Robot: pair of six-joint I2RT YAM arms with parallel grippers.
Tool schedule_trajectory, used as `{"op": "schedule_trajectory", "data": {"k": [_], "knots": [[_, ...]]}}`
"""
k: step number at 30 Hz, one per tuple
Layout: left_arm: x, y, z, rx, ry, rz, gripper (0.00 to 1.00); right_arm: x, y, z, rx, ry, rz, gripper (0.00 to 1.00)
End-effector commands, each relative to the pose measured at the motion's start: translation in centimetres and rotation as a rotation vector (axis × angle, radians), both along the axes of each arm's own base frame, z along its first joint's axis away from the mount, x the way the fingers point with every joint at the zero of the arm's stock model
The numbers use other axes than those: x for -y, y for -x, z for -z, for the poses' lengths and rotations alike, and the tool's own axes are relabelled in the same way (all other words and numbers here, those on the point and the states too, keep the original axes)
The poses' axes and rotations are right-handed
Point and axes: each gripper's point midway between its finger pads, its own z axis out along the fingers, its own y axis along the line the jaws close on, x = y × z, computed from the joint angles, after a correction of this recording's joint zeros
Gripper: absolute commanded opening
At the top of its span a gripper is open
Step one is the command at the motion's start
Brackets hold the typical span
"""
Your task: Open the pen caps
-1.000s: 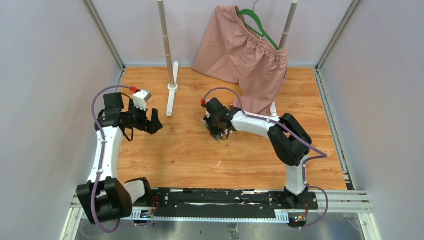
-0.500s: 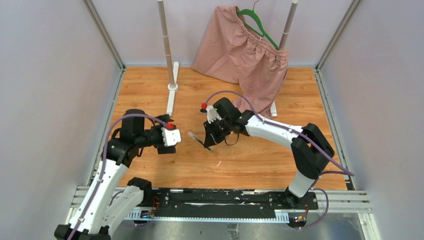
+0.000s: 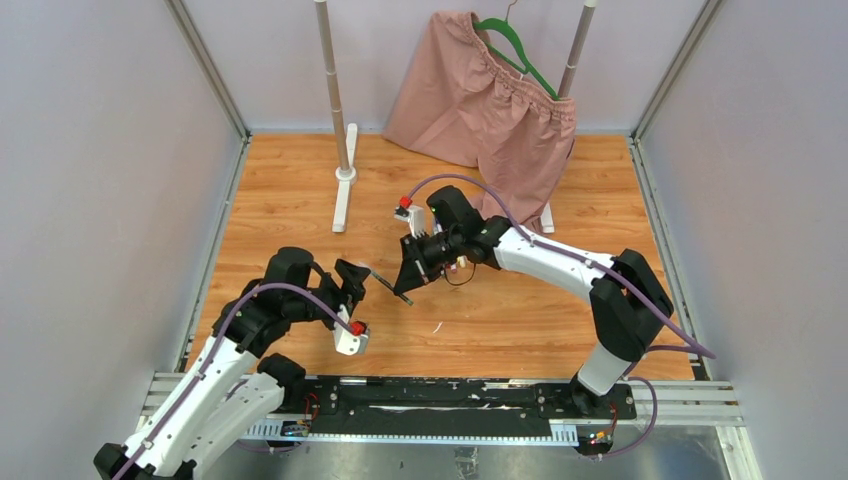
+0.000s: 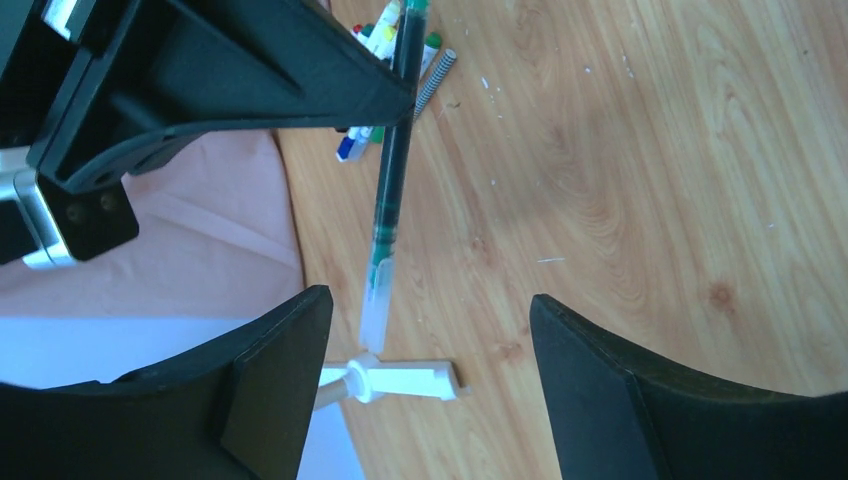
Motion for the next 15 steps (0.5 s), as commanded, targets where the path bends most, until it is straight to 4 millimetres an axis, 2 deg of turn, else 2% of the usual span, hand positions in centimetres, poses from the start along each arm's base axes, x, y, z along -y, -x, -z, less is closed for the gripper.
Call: {"op": "schedule_trajectory", "data": {"k": [1,8,10,13,15], "knots": [[0.7,-0.6,-1.1,0.112,-0.035,0.081,0.77,-0.8,0.8,-3.0,-0.047,-0.099,-0.025,0.0],[0.8,-1.3,-1.3,0.157,-0.057,0.093,0.68,-1.8,1.4,-3.5,-0.072,-0.125,-0.052,0.0],[0.6,-2.1,-1.2,0.156,-0.064,0.053,0.64,-1.8,1.5,-3.7,-0.071,-0.128,-0.055,0.0],[0.4,-3.8,-2.2,0.138,-0.019,-0.051,0.59,-1.5,1.8,-3.7,-0.072,-0.125,-0.054,0.0],[0.5,-4.1,-2.5,0.129,-0.011,-0.066,0.57,-1.5,2.0,-3.7,-0.074,-0.121,-0.055,0.0]]}}
